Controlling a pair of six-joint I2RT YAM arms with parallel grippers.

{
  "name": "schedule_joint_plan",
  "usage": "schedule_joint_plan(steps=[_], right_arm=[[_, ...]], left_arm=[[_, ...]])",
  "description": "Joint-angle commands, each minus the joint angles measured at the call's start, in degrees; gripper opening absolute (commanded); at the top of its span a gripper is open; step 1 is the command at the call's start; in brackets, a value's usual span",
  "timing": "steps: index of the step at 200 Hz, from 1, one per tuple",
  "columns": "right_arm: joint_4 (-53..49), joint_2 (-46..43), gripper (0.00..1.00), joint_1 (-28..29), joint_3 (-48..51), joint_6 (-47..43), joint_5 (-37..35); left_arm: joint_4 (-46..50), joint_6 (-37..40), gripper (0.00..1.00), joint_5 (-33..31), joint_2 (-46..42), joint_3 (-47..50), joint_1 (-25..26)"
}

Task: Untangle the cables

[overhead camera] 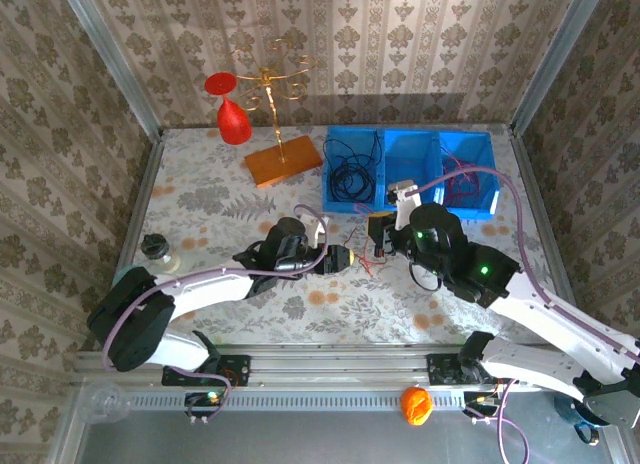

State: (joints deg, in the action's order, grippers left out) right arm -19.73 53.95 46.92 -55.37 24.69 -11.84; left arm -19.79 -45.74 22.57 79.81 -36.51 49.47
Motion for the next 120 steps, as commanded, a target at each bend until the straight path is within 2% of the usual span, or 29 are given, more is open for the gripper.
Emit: schedule_joint_plan(steps=[1, 21, 36, 79, 120], right_arm=[[-1.69, -1.28, 0.0, 0.25, -1.74, -1.64, -5.3], [-3.26, -1.98, 0.0, -0.14, -4.91, -4.23, -13.05], [-2.9, -1.36, 0.0, -1.33, -8.03, -6.7, -17.59], [-1.44, 3.49, 0.0, -11.14, -16.65, -12.14, -21.34], [2.36, 8.66, 0.0, -20.97, -23.92, -16.62, -28.42]], left_arm=[[-1.18, 0.43, 0.57, -0.16, -1.8, -0.31, -0.13], [4.51, 2.94, 0.78, -4.44, -6.06, -0.45, -0.86], [8.35, 4.6, 0.86, -6.63, -9.73, -0.31, -1.7], [16.36, 5.6, 1.0, -9.97, -20.53, 3.41, -5.63], [18.99, 4.68, 1.0, -9.53, -27.81, 8.12, -8.49]])
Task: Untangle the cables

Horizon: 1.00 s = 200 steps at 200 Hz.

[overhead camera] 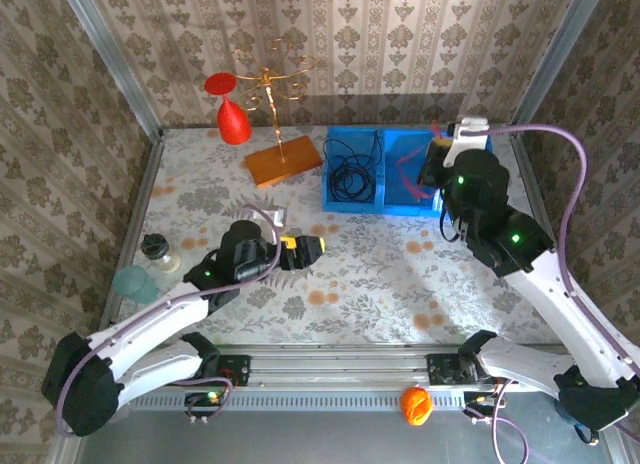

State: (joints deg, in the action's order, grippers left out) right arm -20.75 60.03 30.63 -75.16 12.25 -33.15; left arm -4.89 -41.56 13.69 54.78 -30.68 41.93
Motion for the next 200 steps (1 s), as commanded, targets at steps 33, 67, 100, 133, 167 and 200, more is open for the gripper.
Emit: schedule_joint_plan(steps=[33, 67, 100, 133, 167, 200], right_arm=[[2.19, 10.03, 0.0, -11.78, -8.37, -2.67, -8.07], [1.26, 15.68, 0.0, -19.01, -6.59, 1.83, -2.96], [1.66, 18.89, 0.0, -23.56, -4.23, 3.52, 0.16], [2.02, 22.17, 0.0, -25.53, -4.86, 3.8, 1.24], [3.57, 25.1, 0.0, -25.8, -4.91, 3.73, 2.27], [6.95, 26.23, 0.0, -25.8, -1.2, 3.81, 3.7]], left_arm=[[3.84, -0.18, 1.0, 0.0, -3.81, 3.21, -1.25], [3.17, -0.58, 1.0, 0.52, -3.96, 3.41, -1.34], [2.34, -1.08, 1.0, 1.02, -3.91, 4.35, -1.37], [0.6, -1.33, 1.0, 1.14, -2.85, 4.95, -1.52], [-0.56, -1.37, 1.0, 2.31, -0.24, 3.62, -1.61], [-0.74, -1.15, 1.0, 2.1, 0.24, 3.3, -1.78]])
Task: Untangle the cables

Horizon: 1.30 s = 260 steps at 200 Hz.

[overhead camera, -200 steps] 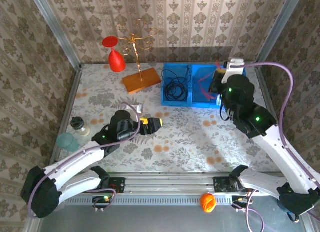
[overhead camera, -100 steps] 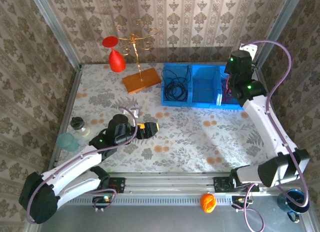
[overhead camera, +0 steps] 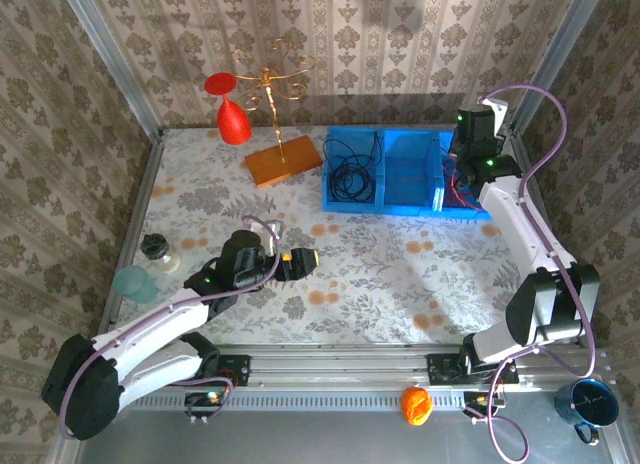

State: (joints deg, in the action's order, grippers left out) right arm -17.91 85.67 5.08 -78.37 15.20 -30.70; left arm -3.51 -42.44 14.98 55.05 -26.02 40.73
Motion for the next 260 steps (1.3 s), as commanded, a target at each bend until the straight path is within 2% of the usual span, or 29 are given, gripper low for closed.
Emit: schedule_joint_plan(steps=[1, 49, 104, 114, 120, 135, 148, 188, 218, 227, 239, 260], right_arm=[[4.29, 0.62, 0.0, -0.25, 2.18, 0.87, 1.25], [8.51, 5.01, 0.0, -1.2, 4.5, 0.93, 1.27], [11.65, 13.68, 0.0, -2.48, 1.35, 2.27, 3.5], [11.29, 15.22, 0.09, -2.71, 0.25, 2.61, 4.19], [10.12, 16.08, 0.22, -2.8, -0.82, 2.88, 4.09], [8.05, 16.99, 0.44, -3.13, -1.52, 4.76, 4.67], [8.62, 15.57, 0.55, -3.24, 0.33, 5.8, 5.24], [7.84, 6.22, 0.67, -3.24, 6.35, 7.52, 7.31], [6.3, -6.47, 0.74, -2.7, 12.51, 10.07, 11.71], [5.56, -11.01, 0.79, -2.0, 14.53, 10.27, 12.6], [4.41, -16.91, 0.99, -0.7, 18.01, 10.87, 13.58], [3.66, -26.89, 1.0, 3.16, 24.36, 10.13, 14.4]], left_arm=[[-2.07, -0.28, 1.0, 0.78, -0.03, -1.33, -0.57], [-1.4, 0.02, 1.0, 0.68, 0.11, -1.14, -1.02], [-1.76, 0.47, 1.0, 2.12, 2.51, -2.19, -2.21], [-1.77, 0.67, 1.0, 2.39, 2.85, -2.41, -2.53], [-1.68, 0.69, 1.0, 2.59, 3.14, -2.54, -2.71], [-1.1, 1.08, 1.0, 2.98, 3.23, -2.96, -3.32], [-0.2, 1.62, 1.0, 3.37, 2.84, -3.54, -3.94], [8.5, 6.57, 1.0, 1.58, 0.99, -8.56, -4.51], [17.11, 11.71, 1.0, -2.5, 0.3, -14.4, -4.44], [20.02, 13.15, 1.0, -4.57, 0.14, -16.42, -4.43], [24.19, 15.83, 1.0, -7.69, -0.11, -19.54, -4.35], [31.73, 18.25, 1.0, -20.28, -0.92, -24.48, -3.41]])
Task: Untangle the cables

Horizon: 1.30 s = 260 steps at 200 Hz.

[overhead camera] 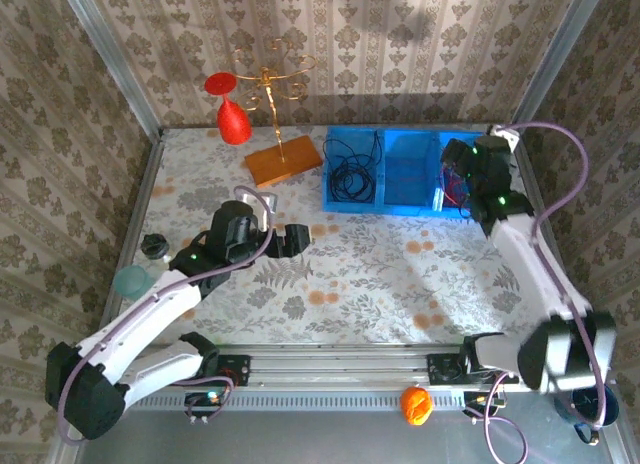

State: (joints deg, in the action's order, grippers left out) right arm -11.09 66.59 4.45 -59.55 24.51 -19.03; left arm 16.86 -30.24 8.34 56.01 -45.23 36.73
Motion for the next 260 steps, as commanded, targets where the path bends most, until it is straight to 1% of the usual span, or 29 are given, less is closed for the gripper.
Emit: schedule_joint_plan(steps=[1, 21, 30, 42, 50, 60, 68, 80, 95, 110, 119, 131, 146, 156, 159, 165, 174, 183, 200, 207, 218, 232, 244, 260], right_arm=[[-3.2, -8.19, 1.0, 4.07, 5.65, 0.63, 2.61], [-6.56, -14.45, 1.0, 9.76, 7.57, -2.31, -0.02], [-8.32, -16.51, 1.0, 11.81, 7.63, -3.37, -0.33], [-9.55, -19.08, 1.0, 14.68, 8.14, -6.48, 1.26], [-9.69, -20.72, 1.0, 16.47, 9.41, -3.54, -0.26], [-7.01, -22.75, 1.0, 17.09, 12.55, -0.29, -0.17], [-3.36, -24.23, 1.0, 17.11, 15.73, 0.74, 0.84], [0.95, -26.28, 1.0, 17.2, 19.85, -0.15, 1.35], [4.82, -27.75, 1.0, 17.17, 24.13, -2.11, -1.35], [8.85, -28.85, 1.0, 17.2, 27.73, -6.26, -3.35], [11.97, -29.34, 1.0, 17.22, 30.01, -10.28, -2.93], [17.0, -29.97, 1.0, 17.18, 33.36, -16.65, -0.48], [21.64, -30.7, 1.0, 17.1, 37.16, -23.38, 3.01], [24.28, -31.11, 1.0, 17.09, 39.47, -25.99, 4.51], [25.06, -31.16, 1.0, 17.04, 40.11, -26.56, 4.76], [26.73, -31.2, 1.0, 16.9, 41.51, -27.78, 5.31], [28.17, -31.25, 1.0, 16.59, 43.16, -29.69, 6.52], [28.77, -31.41, 1.0, 16.18, 44.25, -31.84, 8.53], [29.09, -31.39, 1.0, 15.54, 45.17, -33.4, 9.67], [29.02, -31.26, 1.0, 15.25, 45.41, -33.43, 9.56], [29.45, -30.85, 1.0, 14.47, 46.02, -33.13, 9.61], [31.14, -29.98, 1.0, 13.23, 47.0, -32.95, 9.91], [33.31, -28.61, 1.0, 11.8, 47.7, -32.31, 10.06], [37.17, -25.6, 1.0, 9.59, 48.58, -32.03, 10.92]], left_arm=[[11.48, 6.19, 1.0, -14.06, -1.96, -5.33, 0.65], [13.0, 7.82, 1.0, -23.7, -3.96, -6.32, 1.44], [11.11, 9.89, 1.0, -25.94, -5.09, -5.32, 1.8], [8.33, 10.69, 1.0, -30.15, -6.52, -3.2, 1.94], [5.94, 10.89, 1.0, -32.99, -7.23, -1.56, 1.92], [1.37, 11.16, 1.0, -35.35, -8.01, 1.55, 1.73], [-3.93, 13.46, 1.0, -35.69, -8.64, 4.61, 1.55], [-12.03, 17.55, 1.0, -35.39, -9.36, 9.27, 0.95], [-20.35, 20.54, 1.0, -36.62, -9.56, 14.44, -0.21], [-29.99, 27.06, 1.0, -34.48, -9.29, 19.51, -1.9], [-33.83, 29.72, 1.0, -34.69, -8.68, 21.75, -2.67], [-37.79, 31.65, 1.0, -35.05, -7.26, 23.97, -4.65], [-42.14, 35.47, 1.0, -31.78, -4.55, 26.04, -8.17], [-44.03, 36.2, 1.0, -31.09, -2.17, 26.8, -10.23], [-45.27, 36.26, 1.0, -31.1, -1.43, 26.95, -12.2], [-44.65, 35.36, 1.0, -31.24, -0.79, 26.42, -13.97], [-45.86, 36.38, 1.0, -27.55, 0.13, 26.31, -16.87], [-48.47, 35.1, 1.0, -25.61, 1.48, 27.11, -19.9], [-54.79, 33.06, 1.0, -19.29, 5.05, 29.22, -26.54], [-57.06, 32.97, 1.0, -18.45, 7.24, 29.78, -28.07], [-62.08, 32.75, 1.0, -16.96, 11.09, 30.56, -29.6], [-67.14, 34.42, 1.0, -15.13, 16.29, 30.82, -30.81], [-73.98, 36.2, 1.0, -13.85, 21.1, 31.39, -31.5], [-80.56, 34.9, 1.0, -13.71, 28.16, 31.22, -32.98]])
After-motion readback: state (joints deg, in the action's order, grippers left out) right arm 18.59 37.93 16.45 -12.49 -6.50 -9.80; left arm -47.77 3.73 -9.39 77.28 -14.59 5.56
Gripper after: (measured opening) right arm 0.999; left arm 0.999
